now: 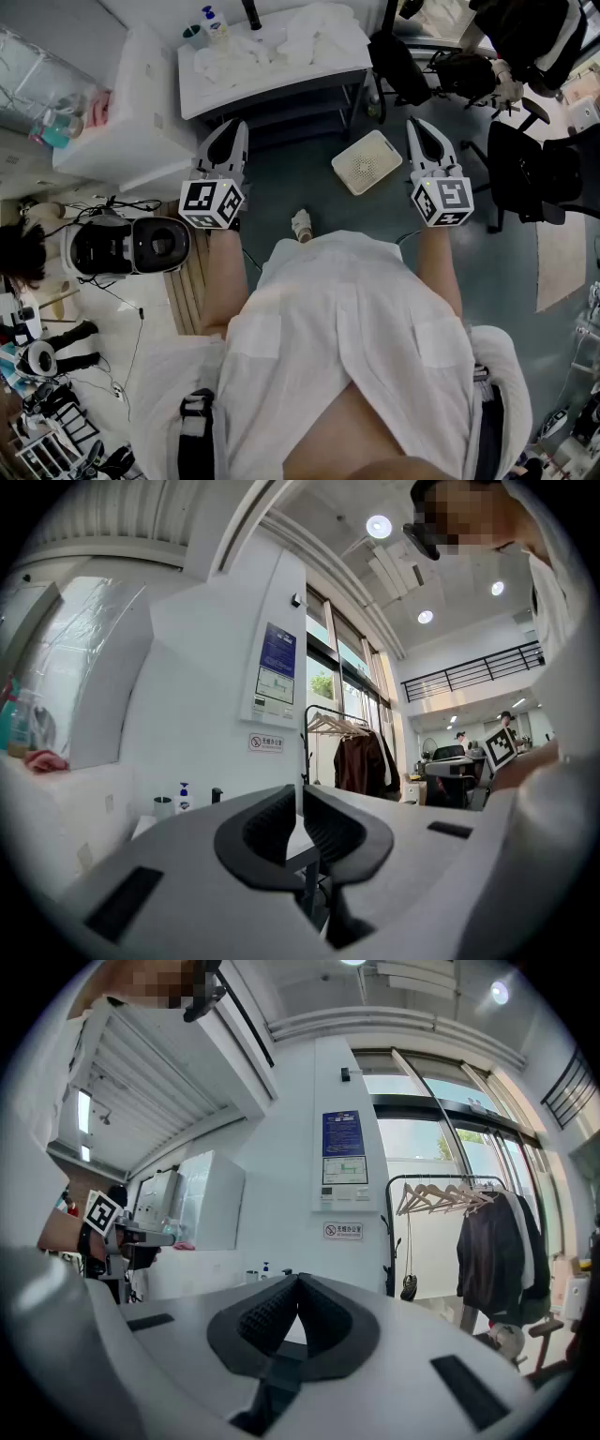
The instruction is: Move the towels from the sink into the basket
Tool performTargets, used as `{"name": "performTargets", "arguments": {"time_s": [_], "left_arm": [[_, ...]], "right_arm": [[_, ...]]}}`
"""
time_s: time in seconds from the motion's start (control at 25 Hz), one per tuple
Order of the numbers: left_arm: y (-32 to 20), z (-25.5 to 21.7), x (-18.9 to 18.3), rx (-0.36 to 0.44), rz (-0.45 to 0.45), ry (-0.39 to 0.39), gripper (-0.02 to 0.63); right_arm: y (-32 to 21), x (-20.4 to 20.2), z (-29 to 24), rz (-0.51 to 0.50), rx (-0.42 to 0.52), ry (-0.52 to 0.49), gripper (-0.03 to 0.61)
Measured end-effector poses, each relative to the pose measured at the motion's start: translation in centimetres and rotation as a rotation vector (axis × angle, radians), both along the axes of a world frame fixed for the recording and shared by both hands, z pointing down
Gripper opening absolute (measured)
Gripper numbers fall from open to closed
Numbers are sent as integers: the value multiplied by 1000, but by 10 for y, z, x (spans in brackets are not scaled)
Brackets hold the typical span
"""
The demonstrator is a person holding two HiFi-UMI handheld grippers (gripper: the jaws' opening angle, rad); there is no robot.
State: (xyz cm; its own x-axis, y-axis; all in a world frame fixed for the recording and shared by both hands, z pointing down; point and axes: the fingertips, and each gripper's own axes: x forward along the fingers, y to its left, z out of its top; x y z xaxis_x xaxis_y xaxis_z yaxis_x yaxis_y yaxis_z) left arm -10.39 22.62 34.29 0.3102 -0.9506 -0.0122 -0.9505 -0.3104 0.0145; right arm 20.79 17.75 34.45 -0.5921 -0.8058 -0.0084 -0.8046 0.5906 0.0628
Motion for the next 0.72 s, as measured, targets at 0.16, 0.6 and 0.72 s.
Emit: {"name": "performTargets", "arguments": {"time_s": [0.16,0.6,0.72], "left_arm": [[0,1,3,-2,0,-2,32],[-3,7,9,-5,-9,-5,32],[-3,7,11,-5,-10,-8,32]], "right_arm": [[0,1,2,-3,0,0,27],[-7,10,5,-9,-8,-36,26],[-8,12,2,-15,-1,-75,28]]}}
